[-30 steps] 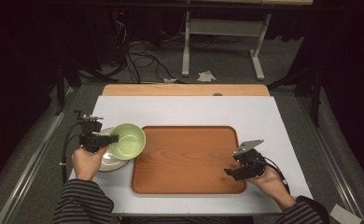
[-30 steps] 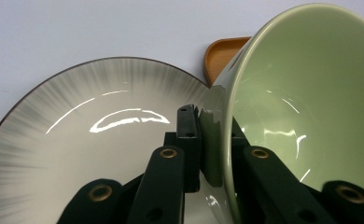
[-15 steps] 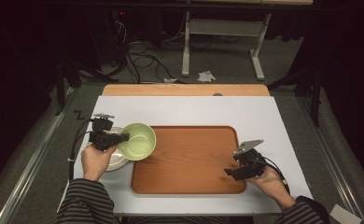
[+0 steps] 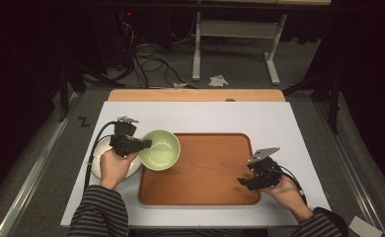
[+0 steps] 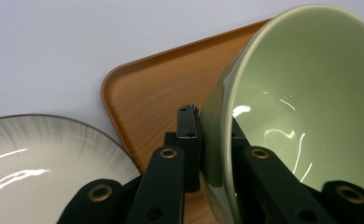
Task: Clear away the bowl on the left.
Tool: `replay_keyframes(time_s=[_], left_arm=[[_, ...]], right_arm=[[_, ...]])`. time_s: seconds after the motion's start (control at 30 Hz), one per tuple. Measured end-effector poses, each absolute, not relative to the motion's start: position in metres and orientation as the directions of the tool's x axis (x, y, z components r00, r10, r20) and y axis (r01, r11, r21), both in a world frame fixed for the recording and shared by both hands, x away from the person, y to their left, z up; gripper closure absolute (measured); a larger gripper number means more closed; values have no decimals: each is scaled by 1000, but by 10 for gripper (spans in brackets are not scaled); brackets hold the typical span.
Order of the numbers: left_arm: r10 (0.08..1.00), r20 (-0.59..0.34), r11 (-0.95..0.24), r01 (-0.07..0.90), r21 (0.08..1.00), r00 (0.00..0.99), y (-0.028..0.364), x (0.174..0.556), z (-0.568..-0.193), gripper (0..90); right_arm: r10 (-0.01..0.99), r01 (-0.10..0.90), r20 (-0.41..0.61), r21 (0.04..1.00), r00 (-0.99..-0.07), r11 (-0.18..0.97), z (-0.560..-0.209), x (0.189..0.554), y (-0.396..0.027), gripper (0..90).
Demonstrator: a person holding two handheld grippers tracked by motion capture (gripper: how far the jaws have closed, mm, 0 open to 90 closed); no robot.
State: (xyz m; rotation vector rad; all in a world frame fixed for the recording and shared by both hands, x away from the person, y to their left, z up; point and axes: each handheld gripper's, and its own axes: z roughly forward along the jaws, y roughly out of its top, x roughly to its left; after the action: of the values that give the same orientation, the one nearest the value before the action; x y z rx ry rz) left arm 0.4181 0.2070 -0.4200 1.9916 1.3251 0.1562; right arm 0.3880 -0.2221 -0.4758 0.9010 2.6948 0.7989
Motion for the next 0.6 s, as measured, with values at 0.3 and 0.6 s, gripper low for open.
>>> replay_keyframes(time_s=[0.3,0.6], left_arm=[[814,-271,-267,746,610,513,184,425,-421,834],[781,-293,-294,738,607,552,160,436,-422,834]], right_arm=[[598,494,-20,543,-801,679,-476,388,-222,348],[602,497,-16,547,-798,674,-476,389,-223,348]])
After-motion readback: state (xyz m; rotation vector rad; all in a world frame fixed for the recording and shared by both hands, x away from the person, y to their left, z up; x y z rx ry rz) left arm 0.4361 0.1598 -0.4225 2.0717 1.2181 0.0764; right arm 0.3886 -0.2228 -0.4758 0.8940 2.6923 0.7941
